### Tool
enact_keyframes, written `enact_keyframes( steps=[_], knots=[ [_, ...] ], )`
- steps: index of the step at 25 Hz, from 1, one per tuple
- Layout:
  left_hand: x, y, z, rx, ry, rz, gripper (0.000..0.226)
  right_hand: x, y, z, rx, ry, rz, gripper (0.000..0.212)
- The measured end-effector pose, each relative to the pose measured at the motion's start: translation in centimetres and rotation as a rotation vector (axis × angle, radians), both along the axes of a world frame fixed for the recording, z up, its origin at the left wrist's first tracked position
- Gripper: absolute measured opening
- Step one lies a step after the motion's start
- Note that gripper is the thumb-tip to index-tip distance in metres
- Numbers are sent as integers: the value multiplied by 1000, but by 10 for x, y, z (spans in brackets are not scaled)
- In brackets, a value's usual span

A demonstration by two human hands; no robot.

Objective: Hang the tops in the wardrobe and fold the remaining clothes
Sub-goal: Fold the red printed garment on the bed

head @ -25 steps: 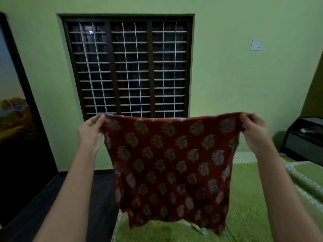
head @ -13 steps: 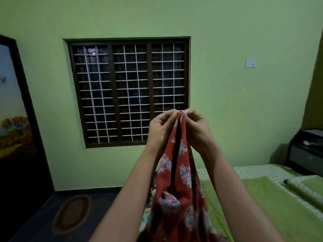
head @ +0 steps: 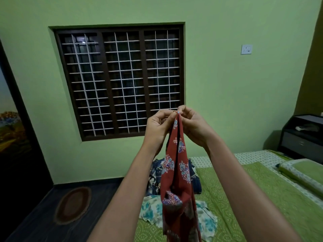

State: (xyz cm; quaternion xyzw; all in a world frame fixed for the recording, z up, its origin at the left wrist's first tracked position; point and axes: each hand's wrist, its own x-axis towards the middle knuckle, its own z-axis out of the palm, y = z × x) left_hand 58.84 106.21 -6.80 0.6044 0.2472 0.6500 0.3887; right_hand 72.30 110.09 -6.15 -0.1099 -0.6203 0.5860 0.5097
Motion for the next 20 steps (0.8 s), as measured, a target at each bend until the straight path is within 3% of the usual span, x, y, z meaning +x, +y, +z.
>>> enact_keyframes(
  steps=[3,6,8,12,17,20],
  knots=[
    [-7,7,-9,-28,-12,109,18,-8,-12,-6,186,-92,-417,30],
    [-15,19,-18,21,80,386,16,-16,-24,-23,669,-414,-862,19],
    [-17,20,-19,111,201,544,14,-24,-28,-34,729,-627,-925,14],
    [-20,17,-18,246,339,665,9,-37,-27,-56,657,-500,-977,32],
    [-33,24,-26,273,376,754,8,-47,-22,-67,553,-770,-1020,24],
    [-40,27,-33,226,428,783,9,-51,-25,-63,634,-710,-883,18]
  ],
)
